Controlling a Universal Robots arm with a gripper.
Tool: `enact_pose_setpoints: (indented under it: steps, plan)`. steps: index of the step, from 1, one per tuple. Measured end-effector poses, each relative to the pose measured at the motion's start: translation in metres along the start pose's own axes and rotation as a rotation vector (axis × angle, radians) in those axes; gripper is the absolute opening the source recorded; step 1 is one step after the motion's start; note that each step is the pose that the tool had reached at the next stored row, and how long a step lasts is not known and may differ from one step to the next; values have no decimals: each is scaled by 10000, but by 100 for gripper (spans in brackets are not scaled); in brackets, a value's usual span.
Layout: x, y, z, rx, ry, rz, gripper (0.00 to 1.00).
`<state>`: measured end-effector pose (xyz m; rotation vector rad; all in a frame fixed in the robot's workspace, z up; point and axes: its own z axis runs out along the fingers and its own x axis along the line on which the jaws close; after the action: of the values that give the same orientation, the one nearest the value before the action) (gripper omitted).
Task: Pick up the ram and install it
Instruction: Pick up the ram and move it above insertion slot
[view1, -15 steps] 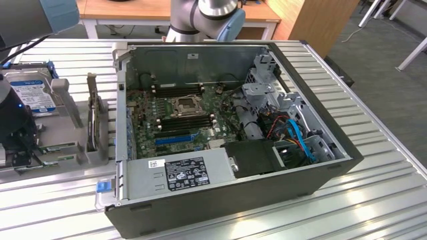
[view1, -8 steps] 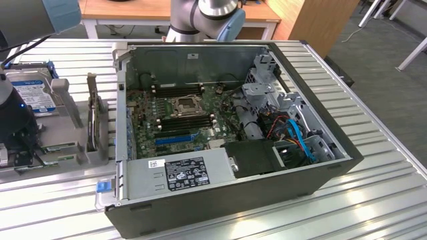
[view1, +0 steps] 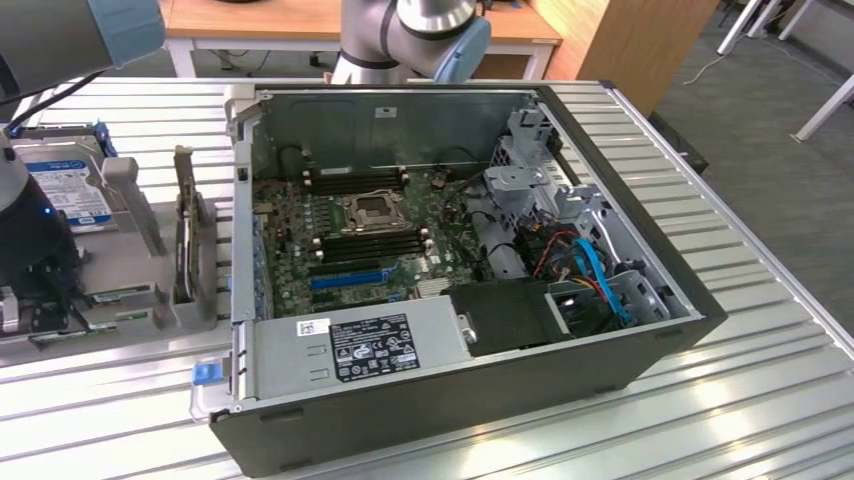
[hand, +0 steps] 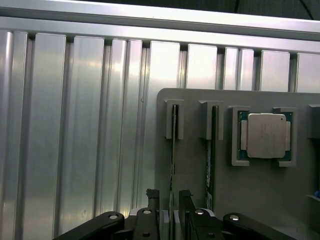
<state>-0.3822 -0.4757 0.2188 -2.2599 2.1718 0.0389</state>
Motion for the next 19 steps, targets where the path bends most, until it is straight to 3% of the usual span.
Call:
enact_pose_setpoints:
  steps: [19]
  plan:
    - [3, -78, 0, 2, -18, 0, 29]
